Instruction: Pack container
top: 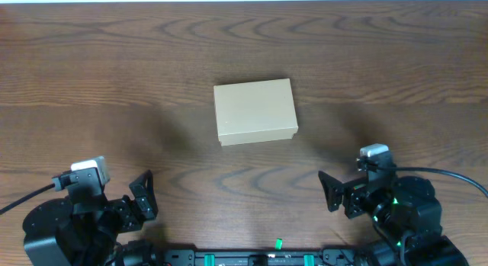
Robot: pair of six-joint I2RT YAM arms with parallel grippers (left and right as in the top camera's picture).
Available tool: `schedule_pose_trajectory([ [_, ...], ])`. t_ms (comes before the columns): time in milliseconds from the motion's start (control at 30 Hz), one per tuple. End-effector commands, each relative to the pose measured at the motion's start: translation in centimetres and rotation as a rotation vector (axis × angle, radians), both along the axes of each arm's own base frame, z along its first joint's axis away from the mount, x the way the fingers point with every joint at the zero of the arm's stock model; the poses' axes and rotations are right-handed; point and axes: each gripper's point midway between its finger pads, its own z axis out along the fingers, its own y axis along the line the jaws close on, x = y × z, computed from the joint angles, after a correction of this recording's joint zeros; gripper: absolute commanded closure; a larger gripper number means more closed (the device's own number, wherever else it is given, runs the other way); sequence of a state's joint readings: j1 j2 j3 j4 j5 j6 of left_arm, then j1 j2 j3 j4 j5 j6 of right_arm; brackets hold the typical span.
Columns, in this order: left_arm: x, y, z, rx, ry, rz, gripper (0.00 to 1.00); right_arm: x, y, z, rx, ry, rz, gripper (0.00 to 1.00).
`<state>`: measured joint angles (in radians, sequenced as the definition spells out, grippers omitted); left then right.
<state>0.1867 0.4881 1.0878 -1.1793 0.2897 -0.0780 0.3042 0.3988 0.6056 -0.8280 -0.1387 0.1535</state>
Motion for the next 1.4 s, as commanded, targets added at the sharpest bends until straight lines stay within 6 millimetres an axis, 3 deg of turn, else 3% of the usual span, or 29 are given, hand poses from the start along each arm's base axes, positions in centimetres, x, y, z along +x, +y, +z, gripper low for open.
schedule_pose_trajectory([
  [0,-0.3,-0.4,-0.2,-0.01,0.006,-0.018,0.05,-0.3,-0.4,-0.6,-0.003,0.026,-0.024,0.01],
  [333,-2.5,-0.3,-2.6,-0.007,0.141,-0.004,0.05,-1.6,-0.8,-2.2,-0.029,0.107,-0.024,0.01],
  [633,-2.4,0.0,-2.5,0.216,-0.105,-0.11,0.05,-1.6,-0.8,-2.2,-0.029,0.107,-0.024,0.01],
  [933,2.1,0.4,-9.7,0.291,-0.154,-0.166,0.05,-1.6,-0.8,-2.2,-0.029,0.107,-0.024,0.01],
  [1133,2.6,1.5,-13.3,0.357,-0.109,-0.131,0.05,-1.6,-0.8,-2.2,-0.029,0.107,-0.024,0.01],
  [1367,2.4,2.9,-16.0,0.4,-0.056,-0.073,0.05,-1.6,-0.8,-2.2,-0.029,0.107,-0.024,0.01],
])
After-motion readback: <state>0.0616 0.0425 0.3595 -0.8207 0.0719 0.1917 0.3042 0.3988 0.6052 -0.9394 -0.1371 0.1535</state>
